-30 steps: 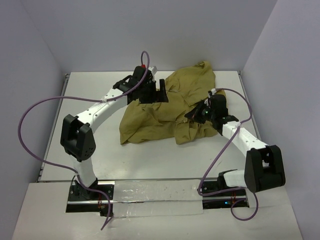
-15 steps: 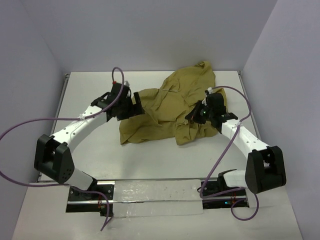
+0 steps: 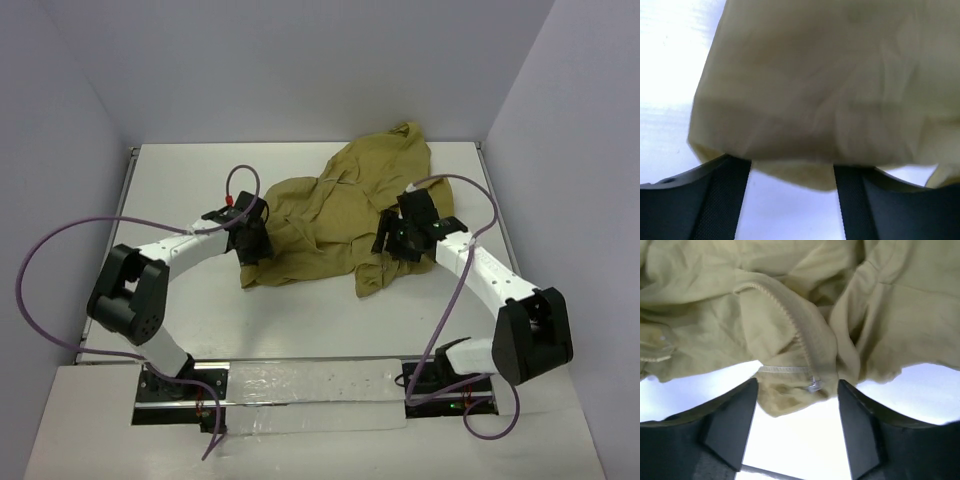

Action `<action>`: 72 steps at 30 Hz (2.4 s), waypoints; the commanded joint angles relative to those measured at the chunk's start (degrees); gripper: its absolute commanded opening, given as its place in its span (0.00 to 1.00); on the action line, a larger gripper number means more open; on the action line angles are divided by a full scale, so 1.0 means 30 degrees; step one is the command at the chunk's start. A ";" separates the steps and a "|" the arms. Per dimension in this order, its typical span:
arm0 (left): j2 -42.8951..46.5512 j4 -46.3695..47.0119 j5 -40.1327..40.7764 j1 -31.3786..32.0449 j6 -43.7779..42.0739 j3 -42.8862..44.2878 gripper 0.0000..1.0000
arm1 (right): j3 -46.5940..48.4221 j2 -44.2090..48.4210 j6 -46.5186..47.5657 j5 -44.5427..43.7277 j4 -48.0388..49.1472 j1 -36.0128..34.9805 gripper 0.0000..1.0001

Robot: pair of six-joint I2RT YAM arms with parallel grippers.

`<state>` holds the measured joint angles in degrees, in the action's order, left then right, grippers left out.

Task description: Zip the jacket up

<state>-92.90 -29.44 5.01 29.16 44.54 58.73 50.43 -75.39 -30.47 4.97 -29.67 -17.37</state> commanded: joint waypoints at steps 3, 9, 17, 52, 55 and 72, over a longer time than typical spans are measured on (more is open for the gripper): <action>-0.0148 0.0380 0.1112 -0.0289 -0.0682 0.1160 0.03 | 0.6228 -0.0202 0.1796 -0.3722 -0.2311 -0.3839 0.75; 0.1279 0.0074 0.0527 -0.0610 -0.0907 0.0471 0.00 | 1.1160 -0.4394 0.2612 -0.3440 -0.2729 -0.6059 0.76; 0.2962 -0.0644 -0.0440 -0.0698 -0.1164 0.0111 0.00 | 1.5774 -0.8854 0.2305 -0.1744 -0.2064 -0.6308 0.78; 0.4821 -0.0892 -0.0882 -0.0727 -0.1470 -0.0959 0.00 | 1.7749 -1.4398 0.2243 -0.4312 -0.3384 -0.8420 0.03; 0.4834 -0.0974 -0.0668 -0.0727 -0.1625 -0.0885 0.00 | 1.6685 -1.3073 0.1677 -0.4104 -0.2751 -0.7864 0.00; 0.3622 -0.0435 -0.1499 -0.0786 -0.2932 -0.0552 0.00 | 0.6256 -0.7147 -0.0975 -0.1493 0.1862 -0.4345 0.37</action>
<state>-80.48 -29.64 -0.25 27.12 37.89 55.48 72.14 -97.70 -30.61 3.78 -26.07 -31.14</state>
